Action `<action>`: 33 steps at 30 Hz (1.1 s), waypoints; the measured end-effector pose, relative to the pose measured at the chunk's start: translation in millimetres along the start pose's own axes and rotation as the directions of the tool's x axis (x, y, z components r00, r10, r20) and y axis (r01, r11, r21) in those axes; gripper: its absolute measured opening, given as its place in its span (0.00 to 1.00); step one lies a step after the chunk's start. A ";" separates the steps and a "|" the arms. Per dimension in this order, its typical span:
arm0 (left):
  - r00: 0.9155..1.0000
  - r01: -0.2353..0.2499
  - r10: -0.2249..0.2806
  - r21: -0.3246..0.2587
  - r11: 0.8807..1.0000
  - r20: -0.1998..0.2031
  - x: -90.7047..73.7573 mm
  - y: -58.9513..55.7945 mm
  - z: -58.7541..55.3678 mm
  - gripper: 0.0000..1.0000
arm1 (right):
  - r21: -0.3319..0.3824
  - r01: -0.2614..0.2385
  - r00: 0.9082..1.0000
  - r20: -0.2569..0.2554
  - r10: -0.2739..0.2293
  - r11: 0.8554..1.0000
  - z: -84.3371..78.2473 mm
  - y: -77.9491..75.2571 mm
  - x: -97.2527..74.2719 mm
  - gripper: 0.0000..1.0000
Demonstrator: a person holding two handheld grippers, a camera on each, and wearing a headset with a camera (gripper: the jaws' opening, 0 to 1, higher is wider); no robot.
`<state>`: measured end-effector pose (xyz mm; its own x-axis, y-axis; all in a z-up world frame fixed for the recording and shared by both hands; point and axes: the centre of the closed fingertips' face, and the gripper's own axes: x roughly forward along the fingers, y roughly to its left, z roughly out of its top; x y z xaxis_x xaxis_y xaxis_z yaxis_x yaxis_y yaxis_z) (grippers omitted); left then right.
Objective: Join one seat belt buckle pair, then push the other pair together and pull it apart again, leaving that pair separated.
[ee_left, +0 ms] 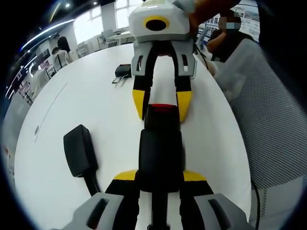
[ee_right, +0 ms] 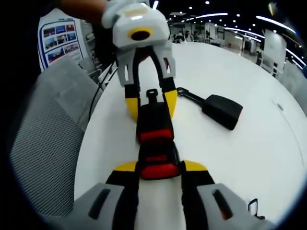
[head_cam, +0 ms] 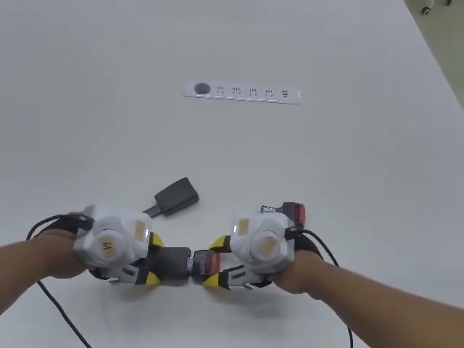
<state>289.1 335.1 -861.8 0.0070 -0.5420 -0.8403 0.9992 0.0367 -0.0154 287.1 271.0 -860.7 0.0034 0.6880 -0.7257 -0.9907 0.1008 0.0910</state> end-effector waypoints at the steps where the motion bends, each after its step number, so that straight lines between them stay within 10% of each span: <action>1: 1.000 0.001 -0.001 0.004 1.000 0.009 -0.3 0.0 -0.1 0.33 | -0.002 -0.001 1.000 0.000 0.001 1.000 -0.1 -0.1 -0.1 0.34; 12: 0.996 -0.001 0.000 0.009 1.000 0.087 -3.2 1.2 0.0 0.32 | 0.015 0.027 0.995 0.095 -0.029 1.000 -1.0 0.5 -2.5 0.33; 13: 0.997 0.016 -0.017 0.004 1.000 0.073 -7.1 -1.0 -7.2 0.32 | 0.063 0.088 0.989 0.117 -0.095 0.994 -3.2 -7.9 -8.5 0.33; 16: 0.995 0.014 -0.016 0.017 1.000 0.095 -5.9 1.2 -2.4 0.32 | 0.051 0.042 0.987 0.154 -0.050 0.998 -5.4 -1.2 -6.8 0.33; 33: 0.993 0.030 -0.035 0.051 0.998 0.109 -4.8 -0.1 6.4 0.32 | 0.054 0.040 0.986 0.159 -0.048 0.998 -0.5 0.2 -2.5 0.32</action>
<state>289.2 332.3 -854.3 -0.0241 -0.6314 -0.7751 0.9997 -0.0222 -0.0130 286.8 268.9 -859.2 0.0724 0.7882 -0.6111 -0.9810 0.1669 0.0991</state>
